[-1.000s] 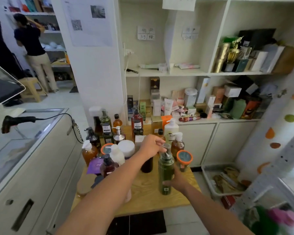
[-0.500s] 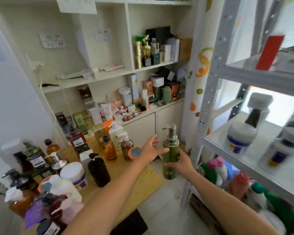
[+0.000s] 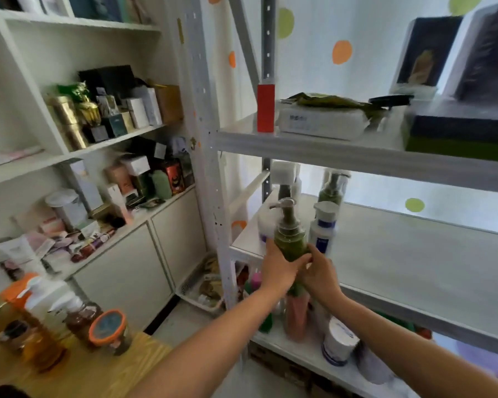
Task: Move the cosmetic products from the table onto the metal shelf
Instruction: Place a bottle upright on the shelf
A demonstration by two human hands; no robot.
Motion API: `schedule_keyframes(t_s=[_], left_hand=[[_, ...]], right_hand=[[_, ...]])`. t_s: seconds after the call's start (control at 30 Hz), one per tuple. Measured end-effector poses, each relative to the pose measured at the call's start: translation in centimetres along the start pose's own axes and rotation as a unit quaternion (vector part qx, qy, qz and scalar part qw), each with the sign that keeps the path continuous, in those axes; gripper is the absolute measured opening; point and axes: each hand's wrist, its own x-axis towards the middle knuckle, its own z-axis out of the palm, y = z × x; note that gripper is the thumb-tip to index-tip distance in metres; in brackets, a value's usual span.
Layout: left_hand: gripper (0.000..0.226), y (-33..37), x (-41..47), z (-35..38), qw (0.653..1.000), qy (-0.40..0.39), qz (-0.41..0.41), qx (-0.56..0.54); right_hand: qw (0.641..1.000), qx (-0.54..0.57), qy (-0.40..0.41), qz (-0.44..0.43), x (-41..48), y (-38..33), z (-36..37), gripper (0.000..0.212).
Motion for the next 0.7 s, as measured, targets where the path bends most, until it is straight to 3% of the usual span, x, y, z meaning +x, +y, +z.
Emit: schedule_keyframes(t_s=[0.13,0.4,0.7], left_hand=[[0.073,2.1,0.5,5.6,0.995,-0.046,0.062,0.068],[0.067,5.1,3.2,14.7,0.987,-0.113,0.100,0.055],[0.061,5.1,8.9,19.7,0.988,-0.113,0.079,0.066]], right_hand=[[0.996,-0.018,0.084,0.013,0.2,3.8,-5.0,0.034],[0.988,-0.048,0.136,0.055,3.0,10.3,-11.5,0.046],[0.987,-0.045,0.122,0.091,8.3,14.3,-12.0,0.044]])
